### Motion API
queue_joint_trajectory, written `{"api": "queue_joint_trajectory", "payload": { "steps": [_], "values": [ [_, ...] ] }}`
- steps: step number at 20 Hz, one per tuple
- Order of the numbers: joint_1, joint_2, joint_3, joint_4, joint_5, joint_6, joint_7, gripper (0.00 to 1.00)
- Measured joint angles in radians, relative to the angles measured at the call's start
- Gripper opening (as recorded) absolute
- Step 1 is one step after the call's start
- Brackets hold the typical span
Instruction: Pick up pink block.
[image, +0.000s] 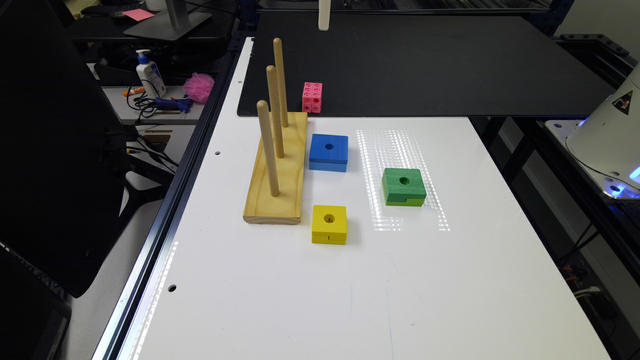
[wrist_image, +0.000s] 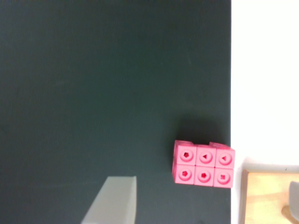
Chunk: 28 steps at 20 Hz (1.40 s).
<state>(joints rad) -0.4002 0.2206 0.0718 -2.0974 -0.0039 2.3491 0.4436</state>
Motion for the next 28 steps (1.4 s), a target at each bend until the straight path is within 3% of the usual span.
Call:
{"api": "queue_joint_trajectory", "payload": {
  "steps": [3, 12, 16, 22, 28],
  "values": [
    [0.0, 0.038, 0.001, 0.002, 0.0, 0.039, 0.0, 1.0],
    [0.001, 0.041, 0.026, 0.008, -0.0003, 0.042, 0.023, 1.0],
    [0.001, 0.058, 0.026, 0.007, -0.0004, 0.047, 0.024, 1.0],
    [0.0, 0.131, 0.026, 0.008, -0.0015, 0.114, 0.024, 1.0],
    [0.001, 0.152, 0.026, 0.008, -0.0015, 0.128, 0.024, 1.0]
  ]
}}
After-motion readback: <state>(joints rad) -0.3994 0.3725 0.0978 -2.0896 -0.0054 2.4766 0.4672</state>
